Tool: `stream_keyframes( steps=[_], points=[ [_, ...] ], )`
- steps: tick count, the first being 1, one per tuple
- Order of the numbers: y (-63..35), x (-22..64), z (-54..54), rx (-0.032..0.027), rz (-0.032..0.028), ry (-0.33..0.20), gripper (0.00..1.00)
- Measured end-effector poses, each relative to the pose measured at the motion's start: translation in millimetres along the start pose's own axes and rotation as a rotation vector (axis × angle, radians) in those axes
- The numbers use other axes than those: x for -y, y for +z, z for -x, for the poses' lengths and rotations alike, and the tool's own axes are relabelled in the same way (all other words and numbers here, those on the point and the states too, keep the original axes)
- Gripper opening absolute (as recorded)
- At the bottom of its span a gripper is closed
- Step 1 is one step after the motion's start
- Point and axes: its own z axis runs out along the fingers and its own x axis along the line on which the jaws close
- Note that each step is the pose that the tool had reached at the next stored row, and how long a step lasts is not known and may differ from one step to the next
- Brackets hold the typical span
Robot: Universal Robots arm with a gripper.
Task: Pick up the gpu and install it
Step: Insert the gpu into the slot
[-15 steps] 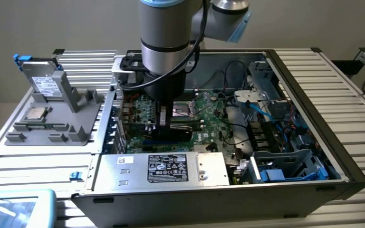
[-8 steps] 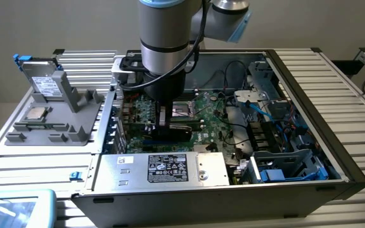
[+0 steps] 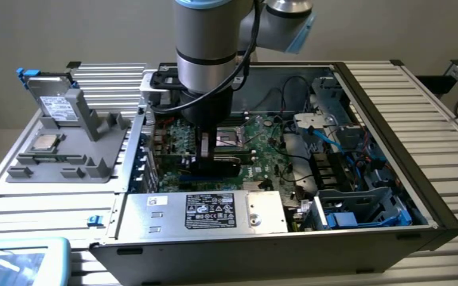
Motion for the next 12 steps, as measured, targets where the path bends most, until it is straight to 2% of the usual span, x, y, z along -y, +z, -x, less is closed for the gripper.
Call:
stream_keyframes(
  steps=[12],
  points=[
    [2.0, -1.0, 3.8, -0.0003, 0.0003, 0.0, 0.27]
  ],
)
